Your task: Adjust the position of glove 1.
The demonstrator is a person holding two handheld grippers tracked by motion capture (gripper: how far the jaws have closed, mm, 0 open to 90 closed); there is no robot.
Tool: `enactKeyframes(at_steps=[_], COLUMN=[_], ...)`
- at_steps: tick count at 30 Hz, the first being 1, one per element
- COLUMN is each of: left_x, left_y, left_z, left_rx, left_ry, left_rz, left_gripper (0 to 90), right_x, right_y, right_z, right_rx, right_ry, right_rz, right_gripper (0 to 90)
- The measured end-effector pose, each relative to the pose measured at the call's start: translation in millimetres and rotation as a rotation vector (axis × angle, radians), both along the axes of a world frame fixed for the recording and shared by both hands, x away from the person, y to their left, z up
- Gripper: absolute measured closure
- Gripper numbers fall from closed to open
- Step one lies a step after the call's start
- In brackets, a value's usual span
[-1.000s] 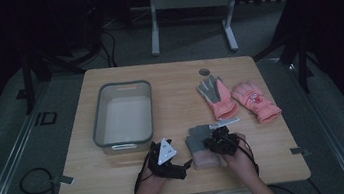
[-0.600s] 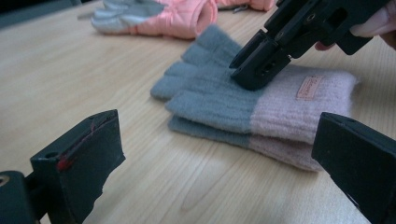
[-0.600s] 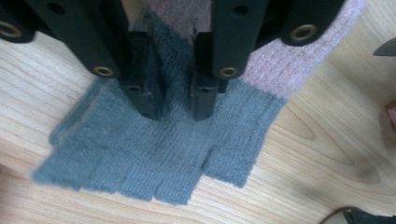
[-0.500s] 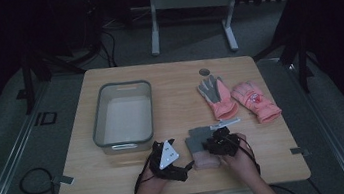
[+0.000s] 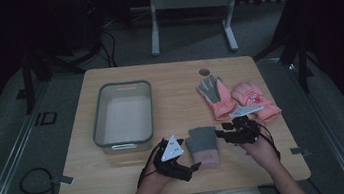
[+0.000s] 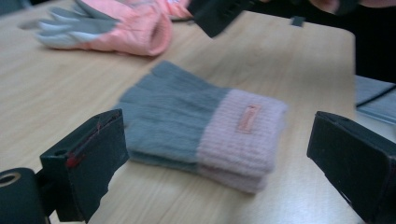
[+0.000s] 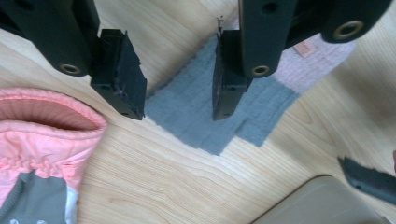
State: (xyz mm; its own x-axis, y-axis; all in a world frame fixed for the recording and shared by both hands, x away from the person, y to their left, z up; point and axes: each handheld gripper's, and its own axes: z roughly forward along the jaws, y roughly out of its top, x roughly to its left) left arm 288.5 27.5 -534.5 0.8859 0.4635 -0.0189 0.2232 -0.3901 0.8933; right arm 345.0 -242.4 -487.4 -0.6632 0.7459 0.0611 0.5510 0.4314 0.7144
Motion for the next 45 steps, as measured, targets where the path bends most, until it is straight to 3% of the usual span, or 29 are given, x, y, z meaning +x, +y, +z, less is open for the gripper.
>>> enactKeyframes(at_steps=[3,5,11,14,17,19,21,23,27,28,30,31,36,37,39,40,41,42,45], left_x=[4.5,5.6,2.7,2.9,3.0,2.3,1.2,0.6,-1.1,-2.3,-4.8,-5.1,-1.7,2.4,4.3,7.8,7.8,11.9,16.8], left_y=[-8.1,-16.4,-42.6,-49.3,-52.8,-53.8,-53.6,-53.1,-53.0,-53.6,-55.2,-56.0,-52.9,-49.7,-48.5,-46.9,-46.9,-45.5,-40.4], left_z=[1.3,1.8,-3.1,-8.4,-12.7,-15.7,-17.4,-17.6,-18.7,-19.9,-22.1,-22.3,-20.1,-19.1,-18.9,-18.0,-18.0,-15.9,-13.4], left_rx=[0.014,0.051,0.190,0.247,0.293,0.301,0.318,0.334,0.364,0.380,0.424,0.431,0.405,0.381,0.371,0.360,0.360,0.348,0.321], left_ry=[0.014,0.007,-0.055,-0.091,-0.110,-0.113,-0.136,-0.154,-0.189,-0.207,-0.265,-0.269,-0.238,-0.201,-0.185,-0.158,-0.158,-0.116,-0.068], left_rz=[-0.051,-0.073,-0.190,-0.212,-0.225,-0.230,-0.222,-0.219,-0.218,-0.214,-0.205,-0.203,-0.199,-0.197,-0.198,-0.206,-0.206,-0.209,-0.217], left_gripper=[4.3,6.0,15.2,20.4,24.1,25.9,28.8,30.3,36.1,36.1,44.2,45.0,64.1,66.1,67.4,68.9,69.3,69.7,70.7], right_x=[5.4,10.0,21.9,27.4,33.0,36.6,38.0,40.6,43.1,43.6,44.4,44.8,46.6,46.6,46.5,48.4,48.4,49.7,46.9], right_y=[-2.0,-2.1,5.6,10.3,12.9,14.3,17.4,18.5,19.8,20.2,23.6,24.6,25.7,26.8,28.1,29.6,29.6,30.7,34.9], right_z=[3.4,5.0,-0.7,-7.6,-14.2,-19.7,-25.8,-33.1,-44.0,-47.1,-53.0,-54.3,-54.3,-54.2,-54.5,-54.9,-54.9,-55.2,-52.2], right_rx=[0.013,0.023,0.037,0.035,0.038,0.037,-0.008,0.007,-0.012,-0.015,-0.028,-0.022,-0.003,0.004,0.010,0.038,0.038,0.061,0.059], right_ry=[-0.005,-0.009,0.019,0.042,0.071,0.088,0.084,0.134,0.171,0.174,0.205,0.214,0.233,0.240,0.243,0.272,0.272,0.294,0.280], right_rz=[-0.007,-0.016,-0.049,-0.068,-0.088,-0.099,-0.113,-0.111,-0.121,-0.121,-0.118,-0.124,-0.138,-0.129,-0.121,-0.095,-0.095,-0.084,-0.061], right_gripper=[55.4,56.1,57.3,57.0,55.9,55.0,53.4,51.0,46.2,45.7,41.2,41.3,46.0,48.5,49.7,58.4,58.4,68.3,73.5])
